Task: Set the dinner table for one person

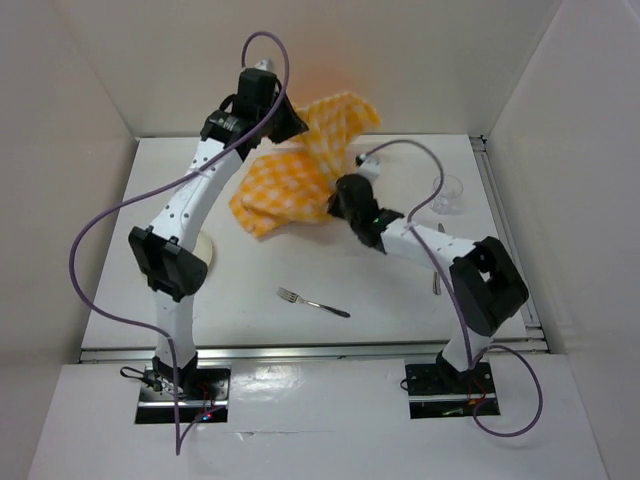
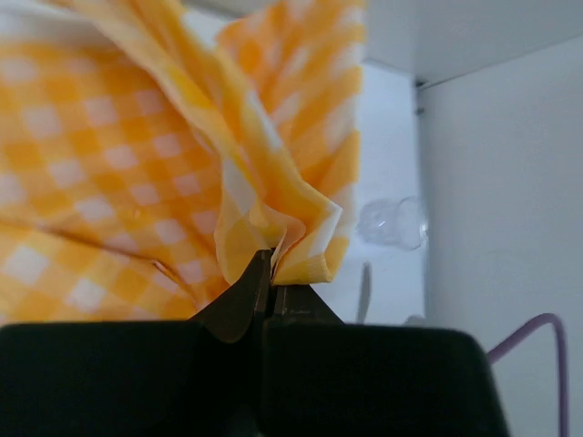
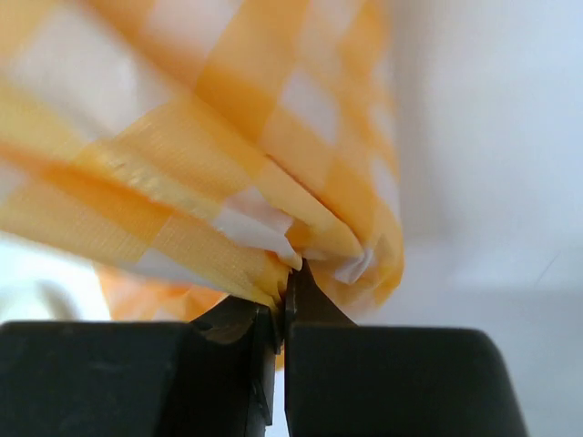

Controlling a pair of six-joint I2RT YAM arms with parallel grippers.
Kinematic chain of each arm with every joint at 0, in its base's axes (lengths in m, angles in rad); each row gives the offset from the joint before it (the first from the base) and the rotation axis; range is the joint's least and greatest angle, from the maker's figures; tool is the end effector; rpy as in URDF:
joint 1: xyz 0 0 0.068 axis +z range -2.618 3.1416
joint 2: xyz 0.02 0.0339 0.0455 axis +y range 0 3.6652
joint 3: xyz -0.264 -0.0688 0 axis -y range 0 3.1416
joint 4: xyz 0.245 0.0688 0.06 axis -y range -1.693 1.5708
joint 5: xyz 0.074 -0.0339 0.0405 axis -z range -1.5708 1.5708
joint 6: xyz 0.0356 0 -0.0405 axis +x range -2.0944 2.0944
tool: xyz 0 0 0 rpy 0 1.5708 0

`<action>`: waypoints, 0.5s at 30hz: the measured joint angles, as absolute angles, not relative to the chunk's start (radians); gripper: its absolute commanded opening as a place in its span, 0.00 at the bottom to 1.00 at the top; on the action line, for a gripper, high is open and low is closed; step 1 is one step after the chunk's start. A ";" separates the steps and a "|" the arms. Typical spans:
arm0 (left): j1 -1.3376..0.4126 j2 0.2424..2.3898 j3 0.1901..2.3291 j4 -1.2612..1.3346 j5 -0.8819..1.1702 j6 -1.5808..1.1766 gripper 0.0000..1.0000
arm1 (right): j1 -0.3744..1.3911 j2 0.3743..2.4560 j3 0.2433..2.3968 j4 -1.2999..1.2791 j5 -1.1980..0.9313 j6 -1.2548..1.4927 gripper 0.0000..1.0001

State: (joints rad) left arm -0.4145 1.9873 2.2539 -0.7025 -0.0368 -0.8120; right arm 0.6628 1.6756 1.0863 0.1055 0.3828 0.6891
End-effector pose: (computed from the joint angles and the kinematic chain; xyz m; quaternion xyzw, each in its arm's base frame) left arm 0.4094 -0.1787 0.4311 -0.1762 0.8246 -0.2966 0.4484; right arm 0.3072 0.2230 0.2400 0.1094 0.8389 0.1906 0.4979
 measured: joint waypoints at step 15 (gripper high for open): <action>-0.130 1.575 1.911 -0.389 0.334 -0.870 0.00 | 0.362 1.593 1.618 0.105 -0.324 0.083 0.24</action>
State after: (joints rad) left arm -0.1299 1.5745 1.9114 -0.3893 0.3344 -0.8696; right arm 0.3618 1.5929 1.6184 0.1047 -0.3241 0.0826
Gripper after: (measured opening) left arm 0.046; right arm 0.063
